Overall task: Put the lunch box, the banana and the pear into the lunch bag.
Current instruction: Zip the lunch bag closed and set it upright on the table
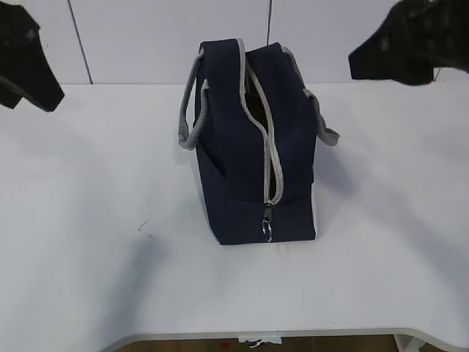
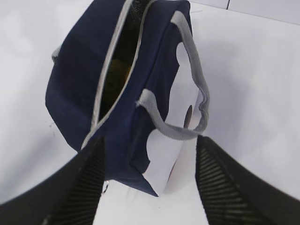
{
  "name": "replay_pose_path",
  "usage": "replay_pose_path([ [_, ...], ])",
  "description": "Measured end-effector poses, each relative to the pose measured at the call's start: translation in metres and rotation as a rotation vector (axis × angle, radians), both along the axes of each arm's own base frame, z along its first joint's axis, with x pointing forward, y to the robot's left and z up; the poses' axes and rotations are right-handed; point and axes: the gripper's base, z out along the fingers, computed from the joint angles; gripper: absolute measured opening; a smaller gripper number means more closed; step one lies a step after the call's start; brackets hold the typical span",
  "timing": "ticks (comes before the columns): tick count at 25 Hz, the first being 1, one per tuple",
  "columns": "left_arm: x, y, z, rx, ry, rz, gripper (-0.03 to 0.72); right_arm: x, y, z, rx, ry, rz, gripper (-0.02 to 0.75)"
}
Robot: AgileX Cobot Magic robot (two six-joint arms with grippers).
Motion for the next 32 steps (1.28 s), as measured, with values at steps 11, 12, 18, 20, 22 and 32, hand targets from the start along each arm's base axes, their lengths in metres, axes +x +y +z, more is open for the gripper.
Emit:
replay_pose_path([
  [11,-0.04,0.017,-0.02,0.055,0.048,0.006,0.386,0.001,0.001,-0.019,0.04,-0.029,-0.01,0.475],
  [12,-0.041,0.017,-0.02,0.054,0.045,0.006,0.386,0.002,0.002,-0.024,0.051,-0.051,-0.012,0.475],
  [18,-0.046,0.018,-0.015,0.032,0.034,0.007,0.38,-0.013,0.009,-0.072,0.082,-0.156,0.026,0.475],
  [20,-0.046,0.017,-0.015,0.024,0.036,0.007,0.375,-0.021,0.012,-0.087,0.09,-0.214,0.058,0.475],
  [22,-0.046,0.017,-0.015,0.019,0.038,0.006,0.372,-0.029,0.015,-0.102,0.105,-0.262,0.087,0.474],
  [32,-0.046,0.016,-0.015,0.013,0.04,0.006,0.37,-0.047,0.011,-0.155,0.089,-0.303,0.138,0.475],
])
